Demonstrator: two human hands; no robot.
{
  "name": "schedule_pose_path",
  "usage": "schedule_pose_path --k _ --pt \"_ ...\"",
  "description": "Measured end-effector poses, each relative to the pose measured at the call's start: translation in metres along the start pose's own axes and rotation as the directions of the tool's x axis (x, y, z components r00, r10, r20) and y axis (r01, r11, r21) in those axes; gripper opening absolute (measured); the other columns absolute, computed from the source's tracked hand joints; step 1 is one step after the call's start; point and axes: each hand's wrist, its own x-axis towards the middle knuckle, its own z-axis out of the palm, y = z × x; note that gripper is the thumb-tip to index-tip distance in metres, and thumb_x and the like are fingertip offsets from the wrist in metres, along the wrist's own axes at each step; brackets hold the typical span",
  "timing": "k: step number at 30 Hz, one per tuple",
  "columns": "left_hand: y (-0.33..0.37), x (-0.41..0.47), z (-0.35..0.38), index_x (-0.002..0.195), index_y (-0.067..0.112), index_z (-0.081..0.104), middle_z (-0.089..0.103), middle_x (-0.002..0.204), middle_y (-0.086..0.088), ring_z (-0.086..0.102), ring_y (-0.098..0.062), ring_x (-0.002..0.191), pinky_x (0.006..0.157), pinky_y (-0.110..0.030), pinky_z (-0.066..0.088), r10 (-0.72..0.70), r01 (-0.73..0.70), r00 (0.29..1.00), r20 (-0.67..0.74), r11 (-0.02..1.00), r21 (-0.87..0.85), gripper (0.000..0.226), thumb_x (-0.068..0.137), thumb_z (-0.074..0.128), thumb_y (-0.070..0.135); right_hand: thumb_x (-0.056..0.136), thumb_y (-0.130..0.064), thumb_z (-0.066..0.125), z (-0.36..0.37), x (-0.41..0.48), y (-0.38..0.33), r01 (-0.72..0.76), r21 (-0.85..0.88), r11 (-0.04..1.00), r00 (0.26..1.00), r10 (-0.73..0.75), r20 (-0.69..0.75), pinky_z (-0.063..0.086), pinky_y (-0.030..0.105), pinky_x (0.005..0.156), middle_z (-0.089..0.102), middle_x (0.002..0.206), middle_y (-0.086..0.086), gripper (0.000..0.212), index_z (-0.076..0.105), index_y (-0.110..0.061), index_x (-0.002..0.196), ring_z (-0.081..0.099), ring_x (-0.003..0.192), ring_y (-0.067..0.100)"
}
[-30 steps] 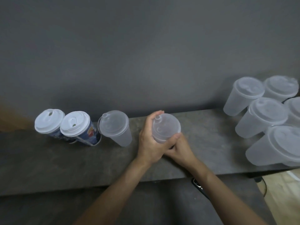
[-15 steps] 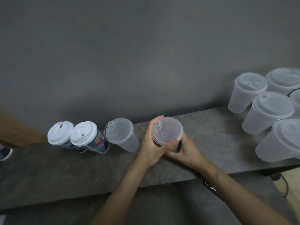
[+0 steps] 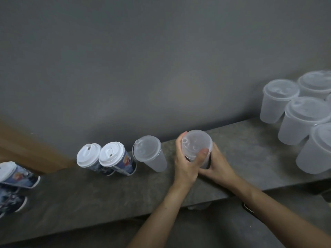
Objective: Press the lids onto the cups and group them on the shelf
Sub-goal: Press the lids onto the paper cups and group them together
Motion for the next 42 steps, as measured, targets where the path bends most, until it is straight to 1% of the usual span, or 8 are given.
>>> schedule_pose_path --k 3,6,10,18,24,30,36,42 --pt "0.000 0.011 -0.014 0.141 0.026 0.045 0.063 0.127 0.020 0.059 -0.005 0.122 0.100 -0.025 0.050 -0.017 0.014 0.994 0.109 1.000 0.021 0.084 0.070 0.083 0.051 0.069 -0.069 0.084 -0.004 0.000 -0.003 -0.013 0.026 1.000 1.000 0.013 0.003 0.055 0.037 0.098 0.058 0.131 -0.006 0.091 0.048 -0.026 0.140 0.059 0.120 0.002" --pt "-0.004 0.027 -0.028 0.139 0.027 0.047 0.063 0.126 0.020 0.060 -0.006 0.122 0.098 -0.023 0.049 -0.011 -0.003 0.970 0.244 0.998 0.057 0.084 0.067 0.088 0.041 0.074 -0.054 0.089 -0.005 0.002 -0.003 0.027 0.022 0.999 0.998 -0.028 0.048 0.054 0.042 0.102 0.059 0.134 -0.006 0.086 0.047 -0.027 0.144 0.059 0.125 0.007" --pt "-0.007 0.016 -0.017 0.136 0.023 0.049 0.064 0.127 0.013 0.061 -0.013 0.121 0.099 -0.033 0.052 0.033 -0.037 0.991 0.133 0.999 0.029 0.081 0.069 0.088 0.042 0.073 -0.066 0.083 -0.001 0.002 -0.003 0.020 -0.029 0.999 0.998 -0.018 0.055 0.054 0.039 0.103 0.059 0.136 -0.012 0.088 0.046 -0.030 0.145 0.058 0.126 0.004" --pt "0.006 0.030 -0.026 0.140 0.032 0.046 0.060 0.125 0.026 0.057 0.001 0.122 0.102 -0.025 0.050 0.012 -0.046 0.969 0.246 0.990 0.132 0.087 0.065 0.088 0.047 0.076 -0.049 0.087 -0.005 0.002 -0.004 0.002 0.004 1.000 1.000 -0.002 0.016 0.053 0.038 0.105 0.060 0.137 -0.010 0.082 0.047 -0.027 0.145 0.058 0.127 0.004" --pt "0.004 0.017 -0.008 0.139 0.033 0.046 0.058 0.124 0.033 0.057 0.005 0.117 0.094 -0.012 0.046 0.040 -0.050 0.997 0.065 0.988 0.147 0.084 0.068 0.090 0.044 0.068 -0.066 0.085 0.000 0.003 0.001 -0.047 -0.003 0.999 0.999 0.047 -0.015 0.055 0.039 0.100 0.063 0.131 -0.013 0.085 0.052 -0.027 0.136 0.061 0.121 0.002" --pt "0.007 0.046 -0.036 0.137 0.027 0.050 0.063 0.127 0.012 0.060 -0.008 0.120 0.098 -0.025 0.051 -0.001 -0.033 0.935 0.355 0.996 0.089 0.084 0.064 0.089 0.041 0.074 -0.040 0.090 -0.006 0.007 0.001 -0.015 0.016 1.000 0.998 0.014 0.060 0.054 0.038 0.104 0.065 0.134 -0.014 0.076 0.055 -0.026 0.140 0.061 0.123 0.001" --pt "0.005 0.020 -0.016 0.140 0.028 0.048 0.061 0.123 0.030 0.059 0.001 0.118 0.094 -0.013 0.047 0.042 -0.051 0.992 0.119 0.996 0.076 0.084 0.067 0.086 0.047 0.064 -0.073 0.085 -0.001 0.004 -0.004 -0.056 0.016 0.998 0.998 0.056 0.002 0.055 0.033 0.099 0.063 0.131 -0.018 0.089 0.052 -0.031 0.135 0.061 0.120 0.000" --pt "-0.001 0.031 -0.038 0.145 0.033 0.042 0.061 0.132 0.021 0.058 -0.006 0.127 0.107 -0.033 0.048 -0.027 0.007 0.948 0.318 0.998 0.064 0.083 0.073 0.082 0.048 0.074 -0.039 0.089 -0.006 0.005 0.001 -0.021 -0.009 1.000 0.998 0.022 0.052 0.056 0.041 0.100 0.066 0.131 -0.014 0.075 0.055 -0.027 0.139 0.064 0.120 0.004"
